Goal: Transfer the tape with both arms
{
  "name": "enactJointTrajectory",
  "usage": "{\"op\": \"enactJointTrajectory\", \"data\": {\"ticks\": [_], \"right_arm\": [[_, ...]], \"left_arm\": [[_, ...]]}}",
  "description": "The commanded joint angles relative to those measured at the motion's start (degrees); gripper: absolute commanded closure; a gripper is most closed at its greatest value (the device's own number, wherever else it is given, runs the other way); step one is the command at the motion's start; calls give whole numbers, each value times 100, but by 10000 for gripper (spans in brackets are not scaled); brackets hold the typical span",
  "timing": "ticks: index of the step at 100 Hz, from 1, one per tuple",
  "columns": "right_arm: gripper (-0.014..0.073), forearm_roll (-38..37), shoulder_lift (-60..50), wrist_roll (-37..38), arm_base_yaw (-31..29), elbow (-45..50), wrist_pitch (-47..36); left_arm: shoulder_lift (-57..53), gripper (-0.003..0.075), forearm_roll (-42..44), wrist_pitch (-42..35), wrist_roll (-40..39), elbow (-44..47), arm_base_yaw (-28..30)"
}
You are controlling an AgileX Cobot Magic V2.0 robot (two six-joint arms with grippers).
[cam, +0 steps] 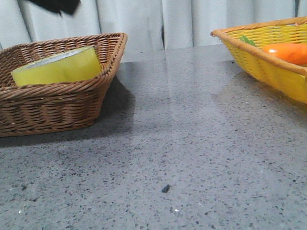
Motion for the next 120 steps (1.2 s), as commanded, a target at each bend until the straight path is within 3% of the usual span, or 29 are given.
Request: {"op": "enactJointTrajectory", "data": {"ticks": [1,5,23,71,120], "right_arm": [[666,-204,-258,-30,-23,143,-691],[666,-247,-383,-30,-23,287,-868],[666,-404,-1045,-30,-50,1007,-1568],[666,-444,-2163,-22,-611,2451,-2783],[666,-497,-2291,-22,-734,3248,-3543]], "left_arm": [[-558,701,-168,-295,-27,-165,13],[-758,741,-180,-326,-27,-118,13],[-1681,741,-242,-856,-27,459,13],[-4639,741,-609,-2146,-27,3419,13],[-6304,741,-913,-2304,-27,4807,13]]}}
